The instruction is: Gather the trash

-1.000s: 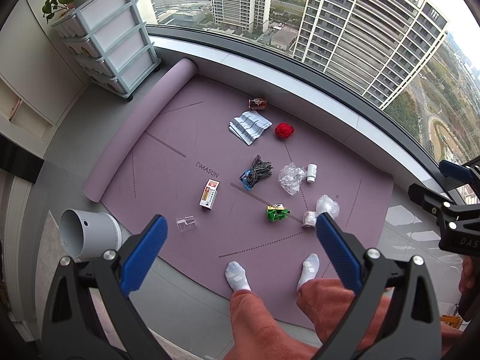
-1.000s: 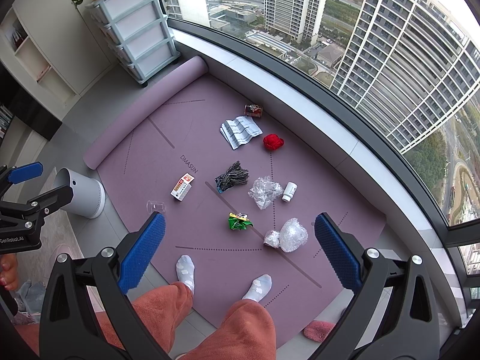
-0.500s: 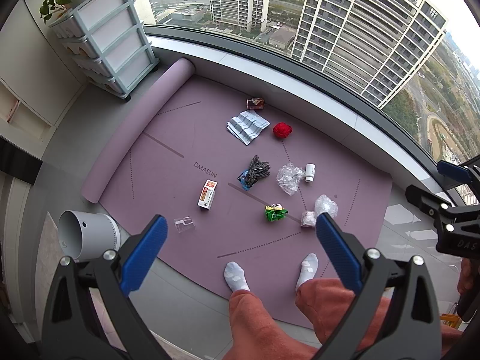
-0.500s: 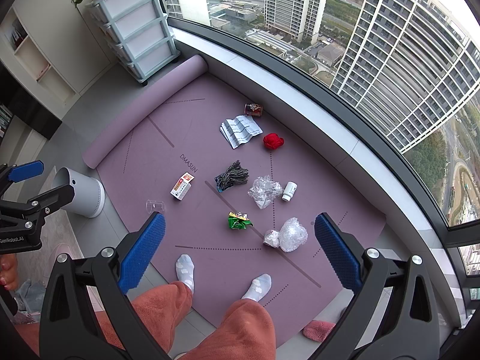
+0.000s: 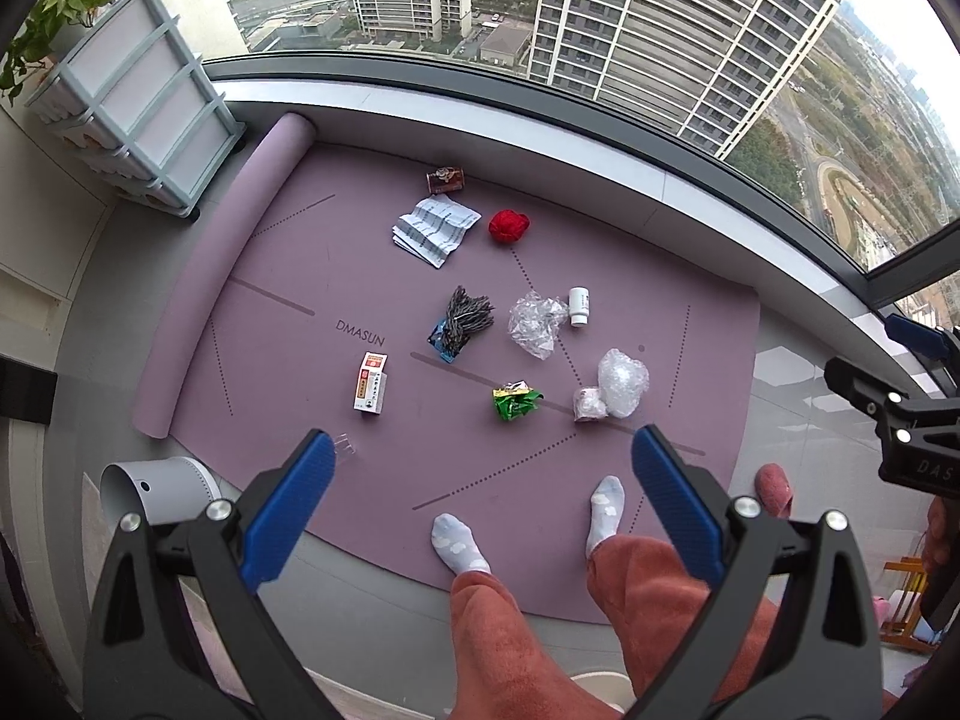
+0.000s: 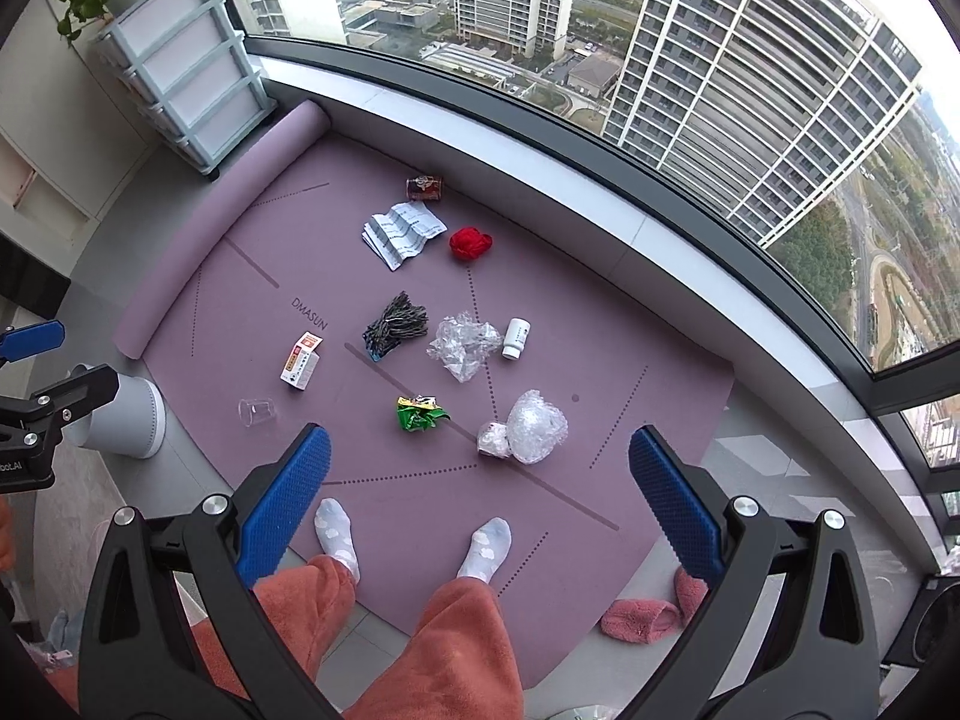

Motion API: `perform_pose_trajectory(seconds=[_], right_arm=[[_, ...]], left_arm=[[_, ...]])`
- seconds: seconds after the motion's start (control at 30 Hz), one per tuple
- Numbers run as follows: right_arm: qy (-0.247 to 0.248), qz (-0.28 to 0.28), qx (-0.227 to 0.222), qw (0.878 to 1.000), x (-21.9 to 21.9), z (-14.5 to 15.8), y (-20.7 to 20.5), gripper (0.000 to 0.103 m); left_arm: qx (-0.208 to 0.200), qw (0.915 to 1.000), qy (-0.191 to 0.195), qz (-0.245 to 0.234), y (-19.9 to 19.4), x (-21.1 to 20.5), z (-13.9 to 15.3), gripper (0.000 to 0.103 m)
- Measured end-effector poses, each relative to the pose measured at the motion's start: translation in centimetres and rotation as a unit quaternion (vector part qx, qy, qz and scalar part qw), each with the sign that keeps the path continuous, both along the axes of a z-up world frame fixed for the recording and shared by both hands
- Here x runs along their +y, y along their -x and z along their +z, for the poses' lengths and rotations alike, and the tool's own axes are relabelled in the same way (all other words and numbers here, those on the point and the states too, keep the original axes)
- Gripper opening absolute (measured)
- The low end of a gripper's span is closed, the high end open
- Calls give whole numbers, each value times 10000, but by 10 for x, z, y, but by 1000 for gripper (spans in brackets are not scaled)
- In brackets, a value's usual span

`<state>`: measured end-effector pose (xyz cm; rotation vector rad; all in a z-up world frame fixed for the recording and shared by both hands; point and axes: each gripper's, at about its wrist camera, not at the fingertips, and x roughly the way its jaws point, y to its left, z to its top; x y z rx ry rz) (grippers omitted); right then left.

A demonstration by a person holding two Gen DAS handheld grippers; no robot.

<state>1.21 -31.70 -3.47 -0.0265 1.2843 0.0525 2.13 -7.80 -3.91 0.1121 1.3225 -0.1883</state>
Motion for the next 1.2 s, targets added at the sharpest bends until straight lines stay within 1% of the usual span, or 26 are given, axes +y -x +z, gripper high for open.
perform_pose_trajectory(seconds=[0.1,0.17,0.33,0.43,0.5,0.63,0.73,0.8,0.9,1.0,1.1,1.2], right_arm=[[-53,-305,172,9994,-27,-26,4,96],[-82,-411,271,9988,-45,-45,7,96],[-172,-429,488,9977,-83,-94,4,96],[-179,-371,542,9977,-102,-131,-2,96],[-159,-368,614,9973,-111,-159,-5,96],[-186,-445,756,9960,-125,-227,-9,96],[-239,-397,867,9952,-125,-290,-11,96],[-310,-344,905,9948,-123,-333,-13,95],[-311,-160,868,9956,-115,-400,-17,90],[-321,-34,820,9961,-109,-459,-21,86],[-376,-6,753,9965,-105,-505,-25,85],[-394,86,693,9968,-101,-539,-29,84]], left_arm=[[135,9995,-87,-281,-3,-28,-21,99],[214,9989,-128,-399,-6,-47,-35,99],[300,9981,-173,-513,-8,-91,-80,99],[393,9978,-91,-517,-7,-113,-118,99],[483,9969,-113,-606,-6,-126,-150,99],[632,9926,-288,-993,-1,-147,-228,99],[627,9882,-407,-1338,3,-158,-293,99],[643,9864,-385,-1461,6,-160,-335,99],[609,9849,-314,-1592,7,-167,-399,99],[529,9821,-322,-1777,10,-177,-459,99],[466,9783,-300,-1998,14,-187,-509,99],[251,9709,-328,-2360,18,-201,-550,99]])
